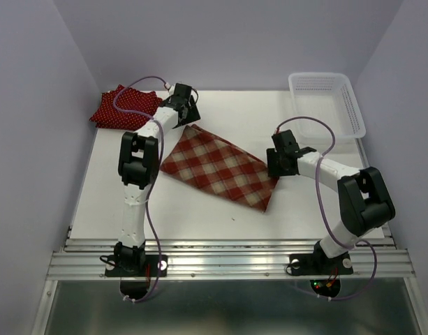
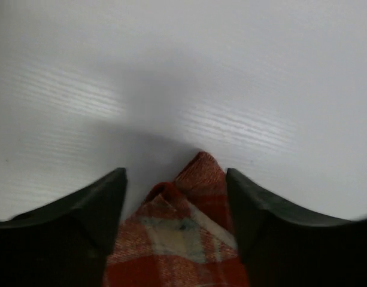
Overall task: Fold and stack the skirts
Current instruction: Fold the skirt
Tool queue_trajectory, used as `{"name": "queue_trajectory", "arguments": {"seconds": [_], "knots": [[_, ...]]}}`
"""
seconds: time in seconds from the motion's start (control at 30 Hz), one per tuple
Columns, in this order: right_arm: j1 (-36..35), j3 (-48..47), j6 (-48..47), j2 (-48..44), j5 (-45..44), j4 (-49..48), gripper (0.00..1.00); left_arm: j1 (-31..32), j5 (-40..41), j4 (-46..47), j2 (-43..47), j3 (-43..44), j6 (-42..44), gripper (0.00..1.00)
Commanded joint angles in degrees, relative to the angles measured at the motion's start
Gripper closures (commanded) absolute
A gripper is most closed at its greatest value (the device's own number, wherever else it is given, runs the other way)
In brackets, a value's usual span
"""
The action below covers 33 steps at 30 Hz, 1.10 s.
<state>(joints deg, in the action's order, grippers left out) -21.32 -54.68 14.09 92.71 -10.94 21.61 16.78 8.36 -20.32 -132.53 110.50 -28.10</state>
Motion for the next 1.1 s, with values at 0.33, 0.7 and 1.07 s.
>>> {"name": "queue_trajectory", "arguments": {"seconds": [0.33, 0.7, 1.07], "knots": [[0.6, 4.0, 15.2, -18.9, 6.6, 1.7, 0.00, -0.3, 5.4, 3.8, 21.7, -14.1, 4.9, 0.01], [0.6, 15.3, 26.2, -23.4, 14.9, -1.2, 0.00, -1.9, -8.0, 13.1, 33.1, -40.8, 8.7, 0.01], [0.6, 18.4, 28.7, -16.3, 14.3, -7.4, 0.16, -3.9, -15.3, 17.4, 26.5, -43.4, 11.6, 0.05]]}}
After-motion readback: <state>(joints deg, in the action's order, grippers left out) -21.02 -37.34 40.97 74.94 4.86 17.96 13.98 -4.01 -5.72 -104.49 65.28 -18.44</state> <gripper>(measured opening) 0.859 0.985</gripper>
